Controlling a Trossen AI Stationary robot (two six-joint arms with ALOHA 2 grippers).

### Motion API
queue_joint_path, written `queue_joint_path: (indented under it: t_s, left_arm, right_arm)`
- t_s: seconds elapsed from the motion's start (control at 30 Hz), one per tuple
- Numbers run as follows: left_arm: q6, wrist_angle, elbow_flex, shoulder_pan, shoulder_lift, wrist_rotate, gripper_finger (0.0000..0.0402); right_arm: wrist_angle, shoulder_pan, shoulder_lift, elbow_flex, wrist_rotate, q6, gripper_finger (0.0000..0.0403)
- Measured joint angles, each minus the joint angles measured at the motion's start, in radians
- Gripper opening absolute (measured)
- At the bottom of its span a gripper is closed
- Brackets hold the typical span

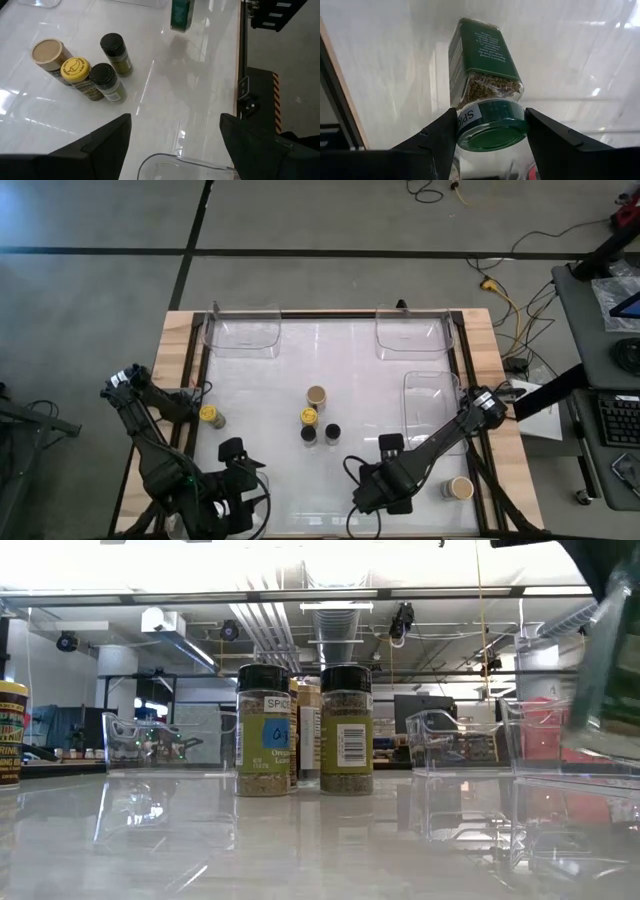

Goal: Sort spices by type
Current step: Put the green seasoning bottle into the bottom transparent bin

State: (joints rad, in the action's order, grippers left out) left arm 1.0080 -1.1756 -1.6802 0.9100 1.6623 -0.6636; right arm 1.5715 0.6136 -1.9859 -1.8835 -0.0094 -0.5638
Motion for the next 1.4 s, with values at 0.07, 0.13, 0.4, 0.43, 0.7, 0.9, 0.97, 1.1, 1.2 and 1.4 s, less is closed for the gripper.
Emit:
queue_joint_path:
  t_s: [0.07, 0.13, 0.4, 0.43, 0.7, 0.9, 0.97, 1.1, 1.2, 1.4]
  left_arm:
    - [-0.001, 0.000, 0.000, 0.000, 0.000, 0.000, 0.0288]
    - [-0.004, 0.000, 0.000, 0.000, 0.000, -0.003, 0.0288]
    - [-0.027, 0.000, 0.000, 0.000, 0.000, -0.008, 0.0288]
    - [-0.029, 0.000, 0.000, 0.000, 0.000, -0.008, 0.0288]
    - [-0.030, -0.005, 0.001, 0.000, 0.000, -0.009, 0.0288]
    - [-0.030, -0.007, 0.001, 0.000, 0.000, -0.009, 0.0288]
    - [-0.030, -0.007, 0.001, 0.000, 0.000, -0.009, 0.0288]
    - [-0.030, -0.007, 0.001, 0.000, 0.000, -0.009, 0.0288]
    - [-0.027, -0.005, 0.001, 0.000, 0.000, -0.010, 0.0288]
    - [-0.023, 0.023, 0.001, 0.000, 0.002, -0.035, 0.0288]
  right_arm:
    - [0.000, 0.001, 0.014, 0.025, -0.001, -0.006, 0.0205]
    - [0.001, 0.001, 0.020, 0.044, -0.002, -0.008, 0.0205]
    - [-0.009, 0.001, 0.003, 0.065, -0.019, 0.002, 0.0213]
    - [-0.010, 0.001, 0.003, 0.065, -0.017, -0.001, 0.0217]
    - [-0.020, 0.001, 0.017, 0.064, -0.017, -0.005, 0.0255]
    - [-0.036, 0.001, 0.025, 0.064, -0.017, -0.043, 0.0274]
    - [-0.041, 0.001, 0.045, 0.064, -0.017, -0.060, 0.0281]
    - [-0.039, 0.008, 0.101, 0.064, -0.013, -0.082, 0.0295]
    - [-0.029, 0.020, 0.144, 0.068, -0.013, -0.115, 0.0302]
    - [-0.052, 0.074, 0.209, 0.150, -0.012, -0.232, 0.0296]
